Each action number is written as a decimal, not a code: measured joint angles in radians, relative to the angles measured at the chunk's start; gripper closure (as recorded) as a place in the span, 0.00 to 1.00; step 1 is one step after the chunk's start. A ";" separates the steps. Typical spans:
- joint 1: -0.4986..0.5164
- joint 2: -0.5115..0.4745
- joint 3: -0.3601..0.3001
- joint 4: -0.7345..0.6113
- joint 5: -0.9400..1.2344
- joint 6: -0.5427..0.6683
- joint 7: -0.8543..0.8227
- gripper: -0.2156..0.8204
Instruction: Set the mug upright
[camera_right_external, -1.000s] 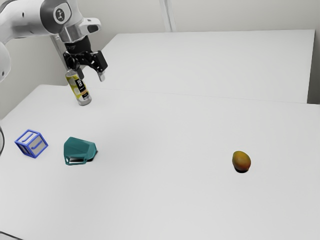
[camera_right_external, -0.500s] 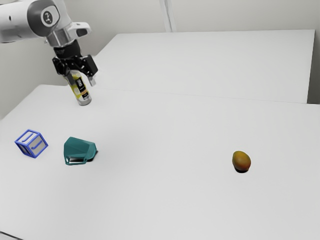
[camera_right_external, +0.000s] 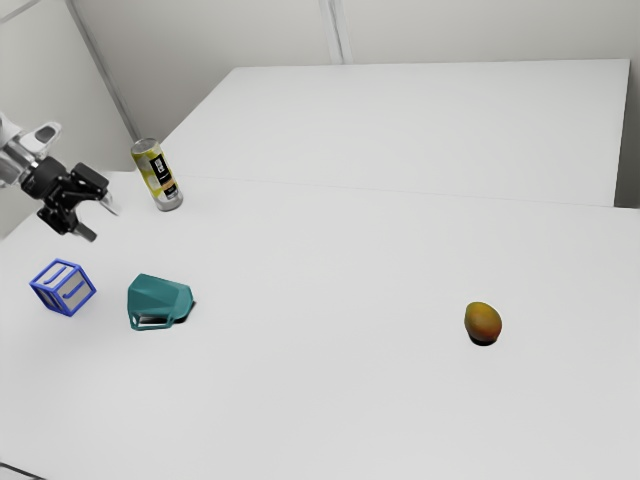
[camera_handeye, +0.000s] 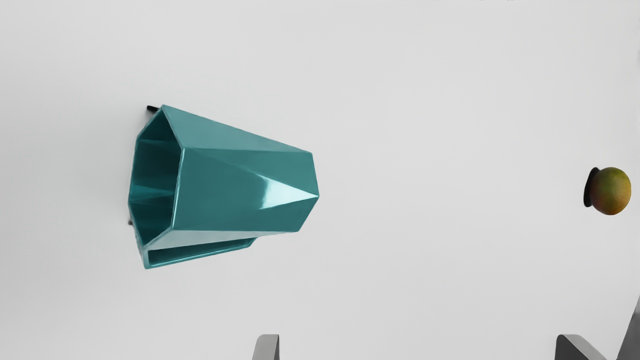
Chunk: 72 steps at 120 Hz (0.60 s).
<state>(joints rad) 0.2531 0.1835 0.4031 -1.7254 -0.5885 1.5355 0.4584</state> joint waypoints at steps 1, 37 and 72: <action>0.005 0.007 0.000 0.000 -0.007 -0.001 0.007 0.21; 0.098 0.209 0.000 0.001 -0.185 -0.007 0.225 0.21; 0.111 0.316 -0.008 -0.010 -0.265 -0.008 0.365 0.21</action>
<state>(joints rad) 0.3637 0.4996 0.3949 -1.7356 -0.8534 1.5272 0.8237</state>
